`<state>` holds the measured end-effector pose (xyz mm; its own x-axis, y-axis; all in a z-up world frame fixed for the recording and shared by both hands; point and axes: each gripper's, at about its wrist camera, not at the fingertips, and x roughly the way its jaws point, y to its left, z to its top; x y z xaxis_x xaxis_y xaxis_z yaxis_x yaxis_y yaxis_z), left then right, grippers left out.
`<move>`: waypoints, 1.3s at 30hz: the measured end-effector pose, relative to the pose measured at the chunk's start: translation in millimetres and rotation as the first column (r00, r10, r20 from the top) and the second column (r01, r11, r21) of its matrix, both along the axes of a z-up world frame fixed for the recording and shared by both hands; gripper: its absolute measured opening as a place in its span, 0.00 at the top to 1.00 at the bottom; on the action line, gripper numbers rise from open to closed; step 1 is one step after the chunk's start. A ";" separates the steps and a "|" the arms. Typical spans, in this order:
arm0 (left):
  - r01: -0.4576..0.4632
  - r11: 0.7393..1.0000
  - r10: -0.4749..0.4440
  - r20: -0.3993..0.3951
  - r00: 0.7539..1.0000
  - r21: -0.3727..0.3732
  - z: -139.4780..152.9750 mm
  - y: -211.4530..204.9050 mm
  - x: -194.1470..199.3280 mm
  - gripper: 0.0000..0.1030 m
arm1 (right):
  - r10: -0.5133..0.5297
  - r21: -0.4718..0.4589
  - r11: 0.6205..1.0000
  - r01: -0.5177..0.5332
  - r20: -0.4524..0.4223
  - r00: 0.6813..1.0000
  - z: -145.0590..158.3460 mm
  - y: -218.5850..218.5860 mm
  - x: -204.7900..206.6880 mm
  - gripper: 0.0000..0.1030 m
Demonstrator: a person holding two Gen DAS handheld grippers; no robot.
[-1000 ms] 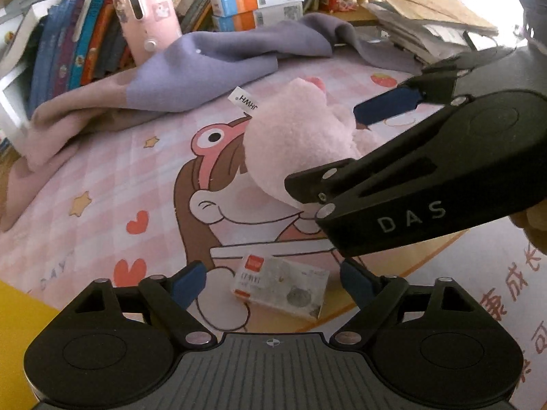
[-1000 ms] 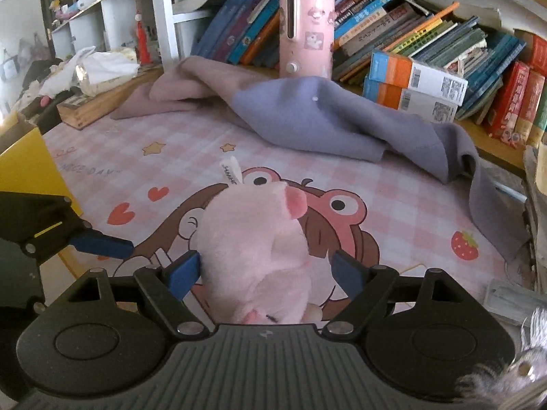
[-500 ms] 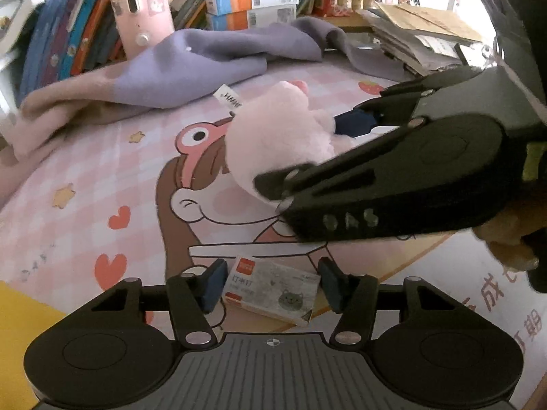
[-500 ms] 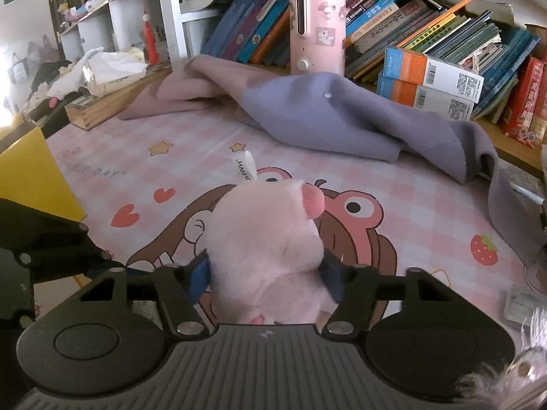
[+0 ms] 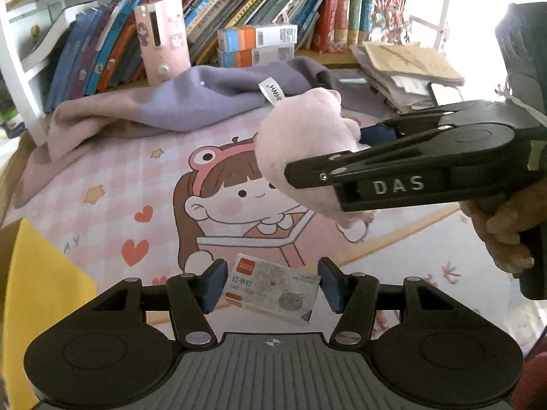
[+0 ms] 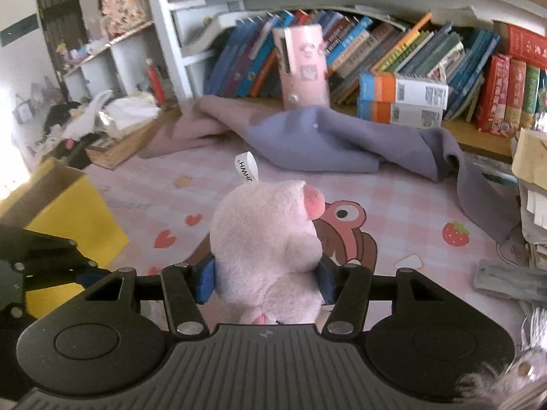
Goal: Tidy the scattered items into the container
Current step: 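Lift and carry the white package and pink pig in both tools to the yellow box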
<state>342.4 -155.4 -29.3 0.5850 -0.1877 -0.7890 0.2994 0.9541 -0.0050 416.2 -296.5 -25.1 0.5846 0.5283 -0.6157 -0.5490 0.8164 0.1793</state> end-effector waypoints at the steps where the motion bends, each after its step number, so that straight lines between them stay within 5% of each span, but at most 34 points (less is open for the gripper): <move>1: -0.007 1.000 0.007 0.007 1.000 -0.003 4.5 0.6 -5.4 0.44 | 0.008 0.003 1.000 -0.008 0.007 1.000 3.8 -0.6 -5.1 0.47; 8: -0.083 0.996 0.085 0.066 0.994 -0.029 39.0 7.5 -46.5 0.44 | -0.004 0.004 1.000 0.004 0.047 0.999 18.8 -10.6 -37.5 0.47; 16: -0.158 0.984 0.166 0.101 0.981 -0.084 67.2 21.4 -87.7 0.44 | -0.006 0.010 1.000 0.007 -0.050 0.999 16.1 -22.6 -84.9 0.47; 39: -0.051 0.980 0.088 0.186 0.979 -0.194 79.9 96.9 -191.1 0.45 | -0.057 -0.035 0.998 0.058 0.020 0.998 56.3 32.1 -205.4 0.47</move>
<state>151.3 -58.4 50.5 0.7390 -0.2751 -0.6150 0.2452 0.9600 -0.1348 210.9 -264.3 31.3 0.6253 0.4714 -0.6219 -0.5041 0.8523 0.1392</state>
